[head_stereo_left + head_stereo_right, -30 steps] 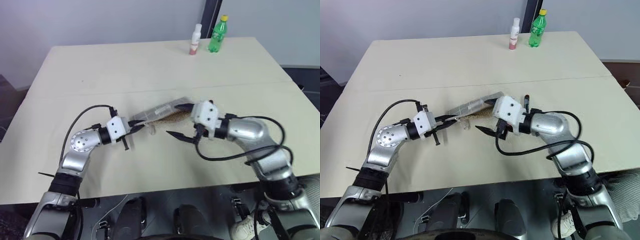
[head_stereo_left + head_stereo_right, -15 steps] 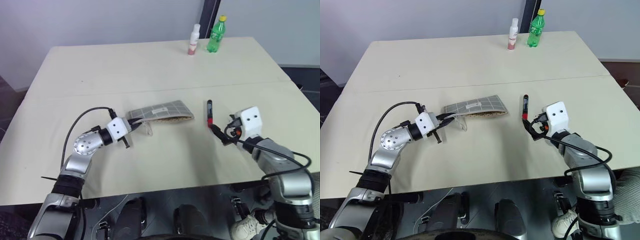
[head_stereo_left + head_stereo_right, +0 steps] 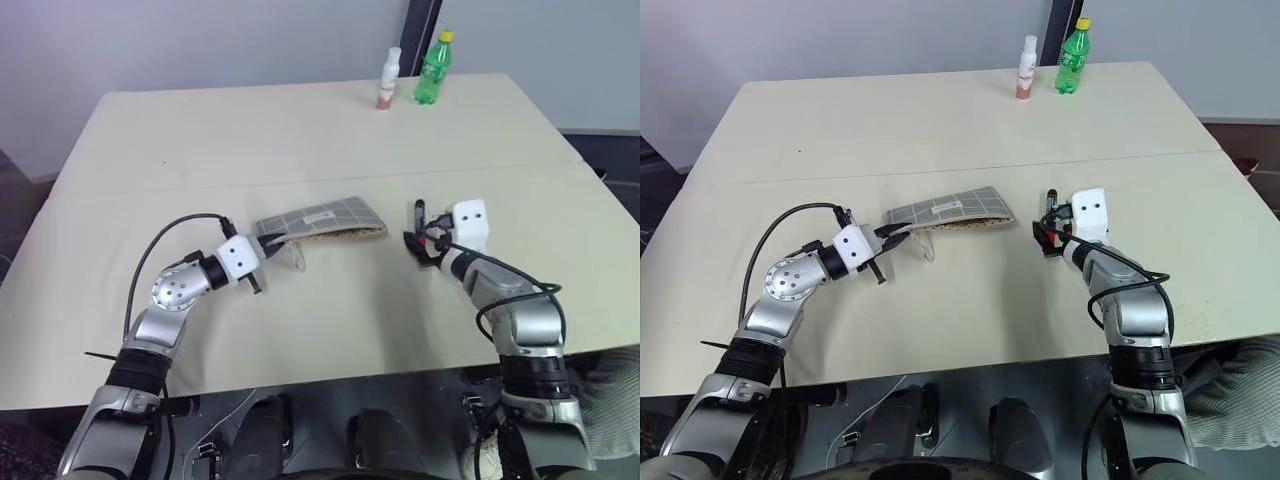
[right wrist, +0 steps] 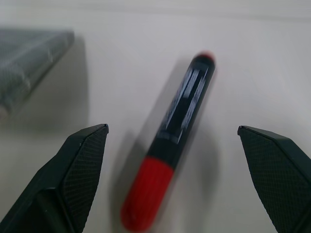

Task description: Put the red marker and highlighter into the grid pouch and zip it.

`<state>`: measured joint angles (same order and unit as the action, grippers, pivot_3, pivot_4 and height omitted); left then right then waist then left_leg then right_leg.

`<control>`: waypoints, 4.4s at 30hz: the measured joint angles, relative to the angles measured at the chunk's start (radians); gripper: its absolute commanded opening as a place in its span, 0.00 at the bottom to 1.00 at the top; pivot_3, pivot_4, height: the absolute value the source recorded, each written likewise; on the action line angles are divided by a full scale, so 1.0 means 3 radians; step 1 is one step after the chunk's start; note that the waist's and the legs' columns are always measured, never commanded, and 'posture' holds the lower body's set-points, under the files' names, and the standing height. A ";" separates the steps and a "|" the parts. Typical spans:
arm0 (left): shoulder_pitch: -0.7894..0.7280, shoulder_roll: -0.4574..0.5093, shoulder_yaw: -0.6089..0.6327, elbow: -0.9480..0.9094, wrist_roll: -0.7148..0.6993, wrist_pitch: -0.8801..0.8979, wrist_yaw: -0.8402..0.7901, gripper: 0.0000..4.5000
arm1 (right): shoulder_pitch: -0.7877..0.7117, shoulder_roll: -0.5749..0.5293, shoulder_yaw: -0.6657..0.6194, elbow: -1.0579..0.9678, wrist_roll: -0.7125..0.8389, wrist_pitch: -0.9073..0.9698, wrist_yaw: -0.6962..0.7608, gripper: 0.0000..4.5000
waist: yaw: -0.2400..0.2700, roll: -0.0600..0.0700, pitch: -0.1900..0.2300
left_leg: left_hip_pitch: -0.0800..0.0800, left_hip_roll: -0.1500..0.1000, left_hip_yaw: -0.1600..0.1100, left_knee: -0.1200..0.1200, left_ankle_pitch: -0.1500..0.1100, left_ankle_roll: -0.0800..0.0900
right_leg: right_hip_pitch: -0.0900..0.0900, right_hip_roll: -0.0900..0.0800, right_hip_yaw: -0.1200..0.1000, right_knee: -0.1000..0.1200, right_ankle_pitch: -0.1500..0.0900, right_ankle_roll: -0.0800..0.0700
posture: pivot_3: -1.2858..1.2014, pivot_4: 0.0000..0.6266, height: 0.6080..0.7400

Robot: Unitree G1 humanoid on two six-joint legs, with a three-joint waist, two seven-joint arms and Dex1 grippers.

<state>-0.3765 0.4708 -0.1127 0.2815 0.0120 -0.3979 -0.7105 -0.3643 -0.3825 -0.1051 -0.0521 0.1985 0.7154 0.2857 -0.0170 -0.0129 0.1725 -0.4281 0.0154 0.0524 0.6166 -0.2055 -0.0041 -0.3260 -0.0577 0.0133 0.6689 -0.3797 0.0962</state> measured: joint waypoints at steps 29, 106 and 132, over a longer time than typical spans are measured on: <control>-0.0094 -0.0041 -0.0126 0.0020 0.0050 -0.0021 -0.0035 0.00 | 0.0729 -0.1483 0.0278 -0.0547 -0.0272 -0.2105 0.2042 0.07 | 0.0006 -0.0001 0.0001 | 0.0005 0.0003 -0.0002 0.0010 0.0000 0.0001 | 0.0012 0.0003 0.0000 -0.0005 0.0003 0.0004 | 0.52 0.24 1.00; -0.0467 -0.0298 -0.0648 -0.0108 0.0647 0.0069 0.0107 0.00 | 0.0217 0.0398 0.0653 -0.0646 0.0907 0.0107 0.0978 0.01 | 0.0012 -0.0002 0.0001 | -0.0003 0.0002 -0.0005 0.0017 -0.0001 0.0005 | 0.0006 0.0002 -0.0002 0.0000 0.0005 0.0001 | 0.52 0.24 1.00; -0.0296 -0.0046 -0.0252 0.0030 -0.0013 0.0179 -0.0050 1.00 | 0.0938 -0.1178 -0.0309 -0.0489 0.0912 -0.0603 0.1799 0.99 | 0.0015 -0.0002 0.0002 | -0.0003 0.0003 -0.0004 0.0011 -0.0002 0.0007 | 0.0009 0.0002 -0.0002 -0.0011 0.0005 0.0002 | 0.52 0.24 1.00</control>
<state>-0.4654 0.4572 -0.1883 0.2905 0.0081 -0.3441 -0.7254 -0.0828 -0.7358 -0.1979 -0.1989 0.4722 0.5345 0.8254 -0.0126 -0.0133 0.1730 -0.4290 0.0162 0.0513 0.6199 -0.2061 -0.0021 -0.3233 -0.0569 0.0128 0.6655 -0.3780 0.0968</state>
